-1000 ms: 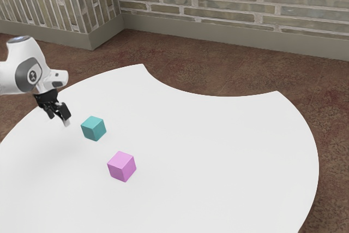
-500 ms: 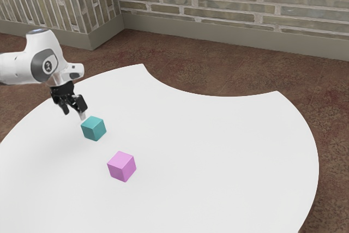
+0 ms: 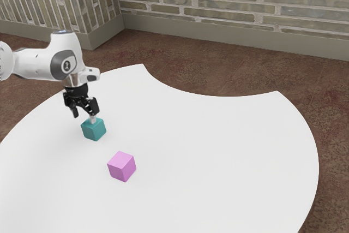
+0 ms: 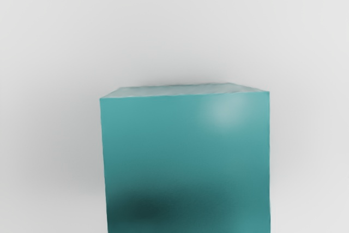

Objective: Pick up the blue block with one arm, and put the blue block on the pink block with one arm

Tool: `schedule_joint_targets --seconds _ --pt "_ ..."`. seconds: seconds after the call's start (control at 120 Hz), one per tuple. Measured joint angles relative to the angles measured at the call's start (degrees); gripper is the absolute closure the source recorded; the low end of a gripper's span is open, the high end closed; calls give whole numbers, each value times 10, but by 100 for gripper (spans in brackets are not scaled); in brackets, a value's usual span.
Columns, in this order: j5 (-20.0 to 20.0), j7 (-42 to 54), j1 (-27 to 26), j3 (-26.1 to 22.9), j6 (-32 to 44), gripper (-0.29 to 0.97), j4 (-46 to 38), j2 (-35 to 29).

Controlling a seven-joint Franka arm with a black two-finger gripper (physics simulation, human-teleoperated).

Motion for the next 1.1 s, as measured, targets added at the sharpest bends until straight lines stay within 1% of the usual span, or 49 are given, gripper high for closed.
schedule_joint_targets --seconds 0.108,0.225,0.433,0.633,0.967,1.1 --pt "-2 -6 -1 2 -6 0 8 12" --pt "14 -7 -3 3 -10 0 32 32" --pt "21 -7 -18 2 -13 0 44 36" --pt "18 -11 -14 3 5 0 22 29" --pt "20 -15 -16 3 38 0 17 44" --pt "19 -16 -15 4 55 0 1 46"
